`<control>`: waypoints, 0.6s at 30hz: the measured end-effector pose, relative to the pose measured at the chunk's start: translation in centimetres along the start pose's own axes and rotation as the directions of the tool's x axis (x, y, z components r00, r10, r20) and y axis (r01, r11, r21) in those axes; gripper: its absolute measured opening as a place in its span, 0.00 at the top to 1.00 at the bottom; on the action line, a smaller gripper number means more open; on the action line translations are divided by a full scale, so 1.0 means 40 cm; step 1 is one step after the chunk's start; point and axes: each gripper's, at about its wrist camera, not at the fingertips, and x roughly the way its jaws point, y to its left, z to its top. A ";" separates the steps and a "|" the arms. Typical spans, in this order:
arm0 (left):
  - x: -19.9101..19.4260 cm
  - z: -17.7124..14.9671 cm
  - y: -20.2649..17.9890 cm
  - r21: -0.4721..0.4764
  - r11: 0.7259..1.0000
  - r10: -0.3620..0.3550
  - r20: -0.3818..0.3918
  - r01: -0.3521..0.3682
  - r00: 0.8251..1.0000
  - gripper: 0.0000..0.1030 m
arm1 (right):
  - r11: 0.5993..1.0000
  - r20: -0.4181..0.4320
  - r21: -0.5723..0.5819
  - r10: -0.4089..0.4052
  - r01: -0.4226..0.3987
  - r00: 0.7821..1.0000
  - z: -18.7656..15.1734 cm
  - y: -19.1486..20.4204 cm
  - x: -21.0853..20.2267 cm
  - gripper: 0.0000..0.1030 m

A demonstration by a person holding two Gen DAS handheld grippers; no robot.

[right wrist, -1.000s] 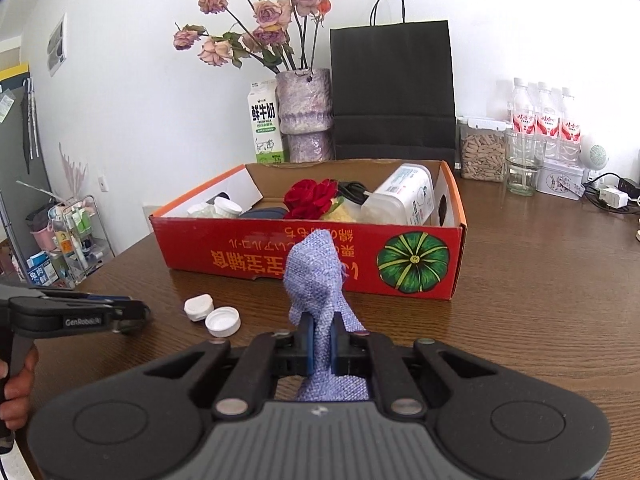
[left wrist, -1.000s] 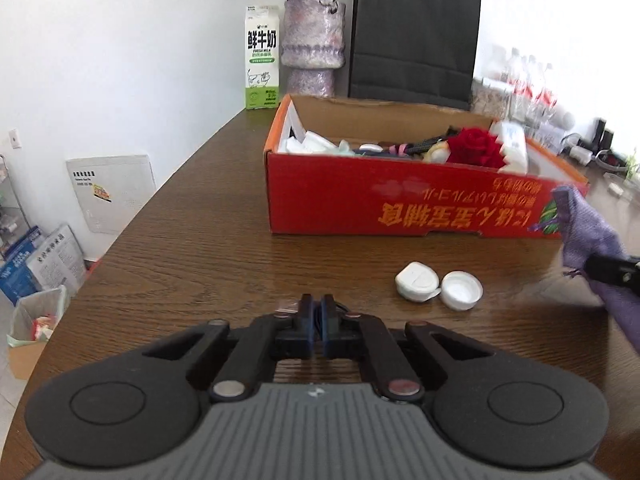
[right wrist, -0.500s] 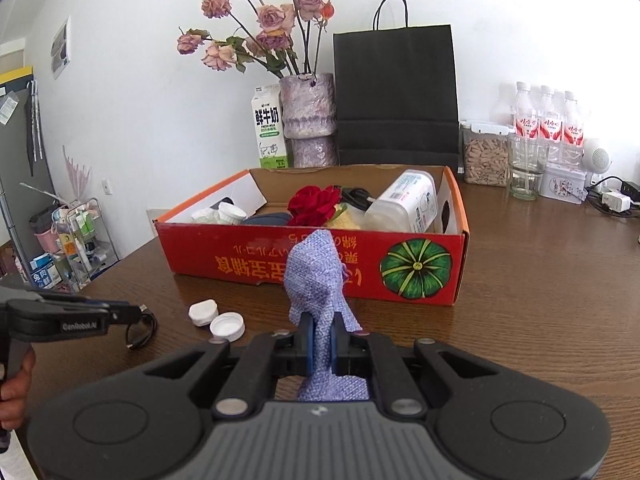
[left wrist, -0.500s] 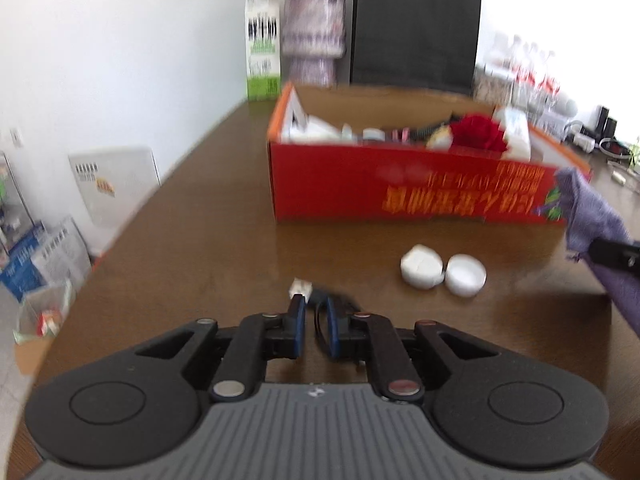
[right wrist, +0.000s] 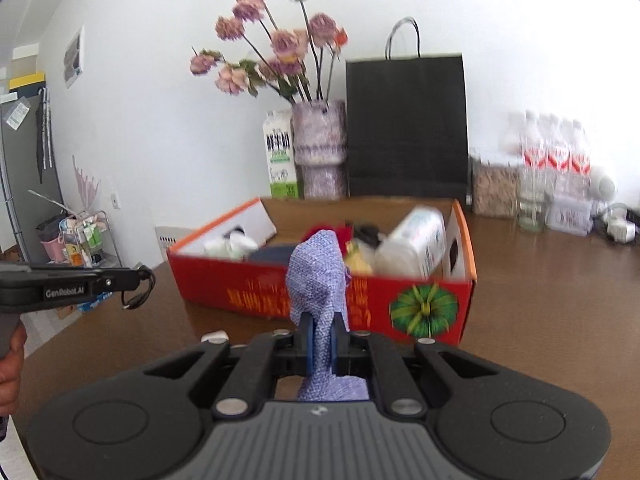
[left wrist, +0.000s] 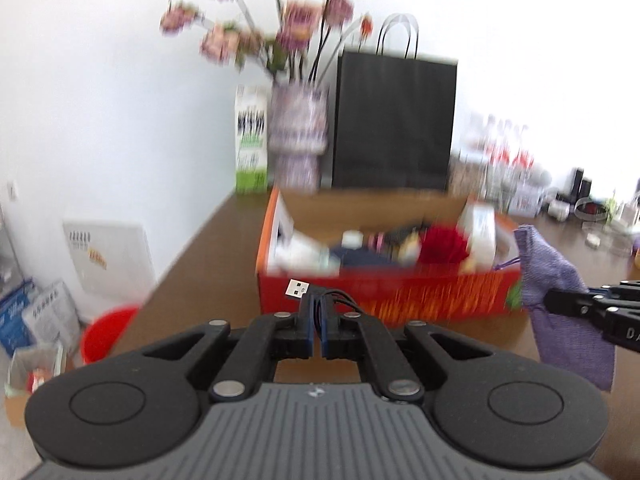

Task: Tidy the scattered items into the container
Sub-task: 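Carry the USB cable and purple pouch over the box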

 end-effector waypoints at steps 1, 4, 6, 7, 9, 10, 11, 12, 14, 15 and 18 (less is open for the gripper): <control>0.001 0.021 -0.007 0.006 1.000 -0.001 0.028 0.001 1.000 0.96 | 1.000 0.028 -0.015 -0.001 0.002 1.000 0.021 0.003 0.000 0.93; 0.013 0.087 -0.029 0.010 1.000 -0.007 0.108 0.006 0.994 0.96 | 0.999 0.109 -0.053 -0.009 0.014 0.994 0.091 0.012 0.010 0.93; 0.033 0.130 -0.042 0.003 1.000 -0.006 0.155 0.006 0.988 0.96 | 0.997 0.158 -0.066 -0.016 0.026 0.987 0.142 0.018 0.032 0.93; 0.048 0.152 -0.047 -0.006 1.000 -0.005 0.173 0.006 0.985 0.96 | 0.997 0.173 -0.068 -0.018 0.030 0.985 0.164 0.021 0.047 0.93; 0.085 0.196 -0.056 -0.022 1.000 -0.002 0.200 0.006 0.980 0.96 | 0.998 0.206 -0.058 -0.020 0.033 0.978 0.214 0.025 0.086 0.93; 0.106 0.213 -0.059 -0.030 1.000 0.004 0.209 0.002 0.978 0.96 | 0.998 0.214 -0.053 -0.022 0.034 0.977 0.234 0.026 0.108 0.93; 0.128 0.227 -0.062 -0.036 0.999 0.009 0.213 -0.001 0.977 0.96 | 0.998 0.220 -0.046 -0.025 0.036 0.975 0.252 0.028 0.131 0.93; 0.154 0.240 -0.066 -0.039 0.999 0.014 0.213 -0.006 0.977 0.96 | 0.999 0.222 -0.037 -0.030 0.039 0.975 0.267 0.024 0.157 0.93; 0.207 0.252 -0.063 -0.043 0.999 0.027 0.200 -0.019 0.979 0.96 | 0.999 0.214 -0.020 -0.035 0.040 0.976 0.288 0.016 0.207 0.93; 0.238 0.254 -0.063 -0.040 0.999 0.033 0.185 -0.026 0.982 0.96 | 0.999 0.209 -0.015 -0.035 0.039 0.977 0.293 0.012 0.232 0.93; 0.316 0.232 -0.059 -0.033 0.999 0.043 0.146 -0.039 0.988 0.96 | 0.999 0.172 -0.004 -0.045 0.046 0.984 0.292 -0.003 0.306 0.93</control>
